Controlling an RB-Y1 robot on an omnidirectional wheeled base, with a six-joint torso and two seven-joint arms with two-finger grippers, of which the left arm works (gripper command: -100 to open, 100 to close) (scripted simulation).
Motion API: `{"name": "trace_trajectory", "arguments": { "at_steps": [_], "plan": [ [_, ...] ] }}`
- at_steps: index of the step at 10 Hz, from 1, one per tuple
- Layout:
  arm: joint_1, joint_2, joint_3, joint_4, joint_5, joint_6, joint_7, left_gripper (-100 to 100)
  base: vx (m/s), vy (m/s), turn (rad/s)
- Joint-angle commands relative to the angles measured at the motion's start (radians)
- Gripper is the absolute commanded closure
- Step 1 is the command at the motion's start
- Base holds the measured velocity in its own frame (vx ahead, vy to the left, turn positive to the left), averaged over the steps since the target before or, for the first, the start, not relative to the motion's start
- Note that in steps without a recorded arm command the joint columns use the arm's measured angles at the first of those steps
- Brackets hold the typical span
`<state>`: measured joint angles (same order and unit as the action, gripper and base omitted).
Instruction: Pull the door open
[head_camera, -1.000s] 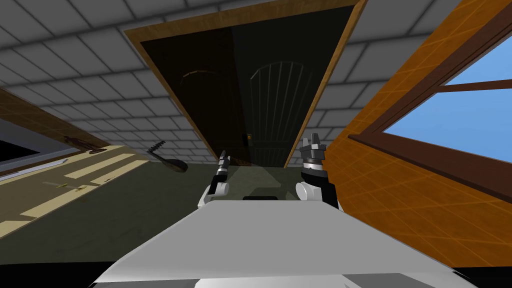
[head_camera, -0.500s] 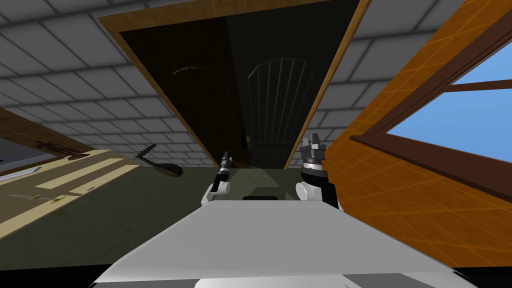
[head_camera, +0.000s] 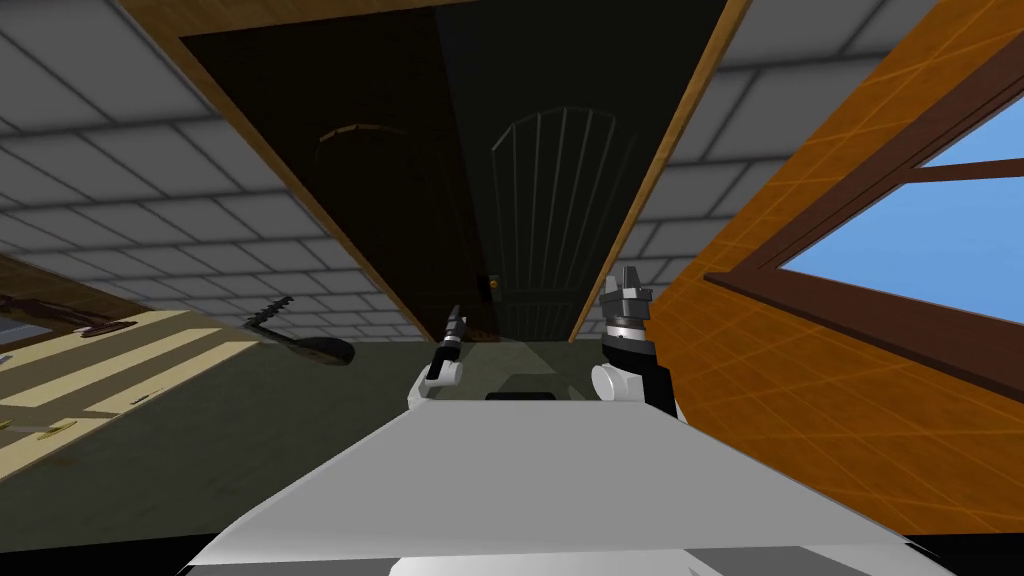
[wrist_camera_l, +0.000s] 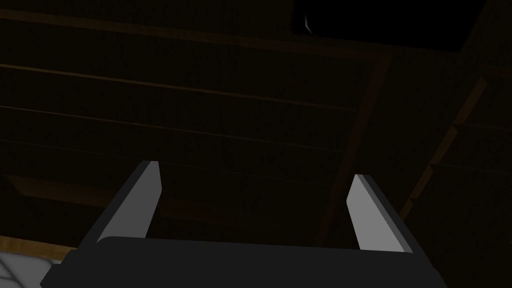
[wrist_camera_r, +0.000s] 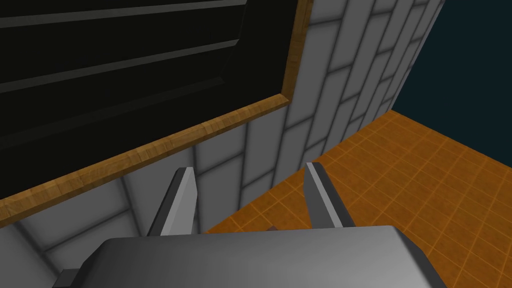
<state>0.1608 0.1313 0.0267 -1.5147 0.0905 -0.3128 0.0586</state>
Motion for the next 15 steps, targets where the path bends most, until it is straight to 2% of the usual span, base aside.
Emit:
{"name": "trace_trajectory", "arguments": {
  "at_steps": [1,7,9,10,11,12,13,15],
  "plan": [
    [-0.018,0.001,-0.001,0.033,-0.001,0.004,0.000,-100,0.143,0.036,-0.060],
    [-0.085,0.005,-0.006,0.152,-0.007,0.022,0.000,-100,0.147,0.031,-0.056],
    [-0.103,0.005,-0.009,0.179,-0.009,0.026,0.000,-100,0.170,0.018,-0.063],
    [-0.095,0.005,-0.008,0.167,-0.008,0.026,0.001,-100,0.078,0.005,-0.011],
    [-0.080,0.033,0.022,0.188,0.001,0.024,0.009,-100,-0.021,0.015,0.069],
    [-0.074,0.047,0.036,0.198,0.006,0.022,0.014,-100,-0.055,0.009,0.055],
    [-0.071,0.052,0.042,0.201,0.008,0.022,0.016,-100,-0.052,0.003,0.022],
    [-0.058,0.090,0.079,0.228,0.022,0.018,0.030,-100,-0.024,-0.005,0.012]
  ]
}}
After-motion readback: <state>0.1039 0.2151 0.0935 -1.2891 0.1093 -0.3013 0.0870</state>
